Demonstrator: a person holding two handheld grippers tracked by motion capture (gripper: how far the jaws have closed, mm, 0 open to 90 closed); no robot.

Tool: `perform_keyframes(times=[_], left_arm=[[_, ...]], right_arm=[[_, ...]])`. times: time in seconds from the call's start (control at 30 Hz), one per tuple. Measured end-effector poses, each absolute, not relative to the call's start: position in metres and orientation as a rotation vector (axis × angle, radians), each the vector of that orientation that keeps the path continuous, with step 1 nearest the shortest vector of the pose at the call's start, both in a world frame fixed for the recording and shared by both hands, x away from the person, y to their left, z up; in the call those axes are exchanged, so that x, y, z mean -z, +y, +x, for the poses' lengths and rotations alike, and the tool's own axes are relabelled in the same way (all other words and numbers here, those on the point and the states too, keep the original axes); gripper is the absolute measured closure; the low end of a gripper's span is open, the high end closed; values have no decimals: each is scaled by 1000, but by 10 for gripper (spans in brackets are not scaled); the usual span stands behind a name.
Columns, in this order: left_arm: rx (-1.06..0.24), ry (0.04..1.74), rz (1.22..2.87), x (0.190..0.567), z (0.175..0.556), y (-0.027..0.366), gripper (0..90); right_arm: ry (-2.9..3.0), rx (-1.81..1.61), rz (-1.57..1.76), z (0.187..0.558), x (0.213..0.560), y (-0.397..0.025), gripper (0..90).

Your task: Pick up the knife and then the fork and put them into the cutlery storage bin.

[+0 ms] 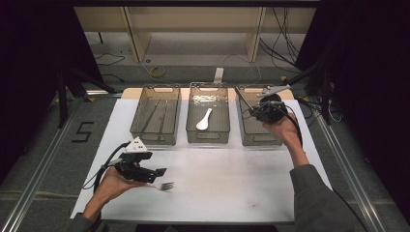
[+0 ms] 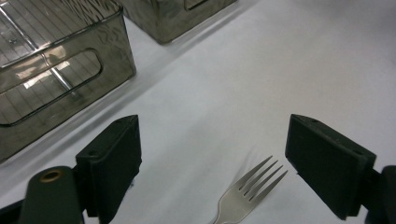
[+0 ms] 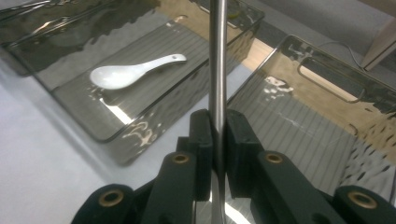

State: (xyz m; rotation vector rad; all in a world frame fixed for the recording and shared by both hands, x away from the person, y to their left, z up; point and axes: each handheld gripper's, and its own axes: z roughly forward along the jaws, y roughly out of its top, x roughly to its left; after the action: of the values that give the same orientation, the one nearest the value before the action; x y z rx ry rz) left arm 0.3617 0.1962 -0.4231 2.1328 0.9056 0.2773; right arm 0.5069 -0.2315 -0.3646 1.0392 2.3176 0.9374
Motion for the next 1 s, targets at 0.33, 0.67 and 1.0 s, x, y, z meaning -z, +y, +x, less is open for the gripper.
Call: perform_keyframes(times=[0.33, 0.67, 1.0], left_arm=[[-284, 879, 2147, 423, 353, 193, 178], [-272, 879, 2139, 424, 352, 196, 178], [-273, 896, 2132, 426, 355, 200, 177]], right_arm=[[2307, -876, 1109, 540, 366, -228, 833], [2300, -827, 1208, 565, 378, -227, 832], [2274, -821, 1281, 580, 386, -228, 831]])
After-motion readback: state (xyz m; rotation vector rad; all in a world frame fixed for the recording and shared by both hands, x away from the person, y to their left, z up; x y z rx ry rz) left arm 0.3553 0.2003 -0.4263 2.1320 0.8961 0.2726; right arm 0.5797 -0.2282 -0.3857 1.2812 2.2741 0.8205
